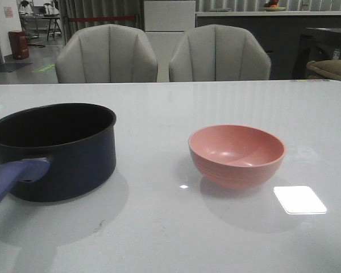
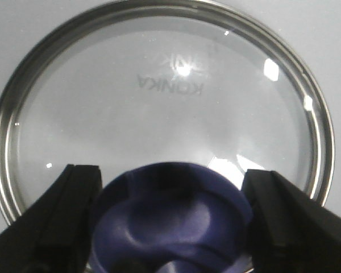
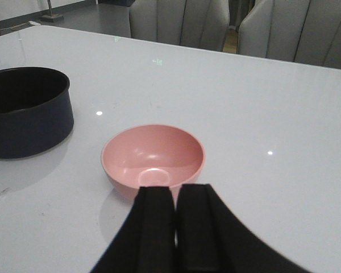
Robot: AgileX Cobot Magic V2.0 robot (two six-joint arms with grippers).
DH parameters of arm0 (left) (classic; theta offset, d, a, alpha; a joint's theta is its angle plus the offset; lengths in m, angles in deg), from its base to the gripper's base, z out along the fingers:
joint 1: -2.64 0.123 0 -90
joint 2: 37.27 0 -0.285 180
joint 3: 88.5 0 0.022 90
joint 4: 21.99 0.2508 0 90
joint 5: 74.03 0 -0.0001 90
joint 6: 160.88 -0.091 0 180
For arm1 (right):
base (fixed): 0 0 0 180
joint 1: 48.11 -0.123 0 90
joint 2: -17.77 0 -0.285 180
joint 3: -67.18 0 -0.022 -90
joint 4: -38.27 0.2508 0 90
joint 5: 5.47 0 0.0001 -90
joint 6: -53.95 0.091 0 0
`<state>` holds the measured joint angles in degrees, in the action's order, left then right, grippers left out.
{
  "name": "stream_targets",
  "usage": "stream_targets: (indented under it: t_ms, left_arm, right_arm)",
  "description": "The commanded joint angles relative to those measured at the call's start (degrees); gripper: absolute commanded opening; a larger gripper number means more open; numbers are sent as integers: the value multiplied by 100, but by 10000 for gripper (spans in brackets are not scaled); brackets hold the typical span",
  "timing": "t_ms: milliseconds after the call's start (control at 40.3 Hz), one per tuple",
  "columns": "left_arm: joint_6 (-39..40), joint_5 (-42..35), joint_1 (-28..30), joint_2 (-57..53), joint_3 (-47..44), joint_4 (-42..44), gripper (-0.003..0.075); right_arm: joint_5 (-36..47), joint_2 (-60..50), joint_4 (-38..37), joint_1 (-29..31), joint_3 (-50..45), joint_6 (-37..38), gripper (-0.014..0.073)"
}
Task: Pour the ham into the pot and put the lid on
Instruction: 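Grasp the glass lid by its purple knob and lift it with the left gripper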
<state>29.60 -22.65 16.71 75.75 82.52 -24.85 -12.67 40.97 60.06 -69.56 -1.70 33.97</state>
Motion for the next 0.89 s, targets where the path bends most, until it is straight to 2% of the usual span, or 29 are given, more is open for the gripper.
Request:
stream_targets:
  t_ms: [0, 224, 472, 671, 869]
  left_arm:
    - [27, -61, 2, -272, 180, -34, 218]
    - [-38, -132, 2, -612, 264, -34, 217]
    - [-394, 212, -225, -1103, 967, -59, 216]
    - [-1048, 668, -1072, -1222, 1732, -313, 216]
    - [-1048, 602, -2285, -1158, 2076, -302, 216]
  right_arm:
    - [442, 42, 33, -8, 157, -28, 162]
    - [442, 42, 33, -8, 157, -28, 162]
    - [442, 42, 33, -8, 157, -28, 162]
    - [442, 42, 33, -8, 157, -28, 162]
    - [442, 42, 33, -8, 157, -28, 162]
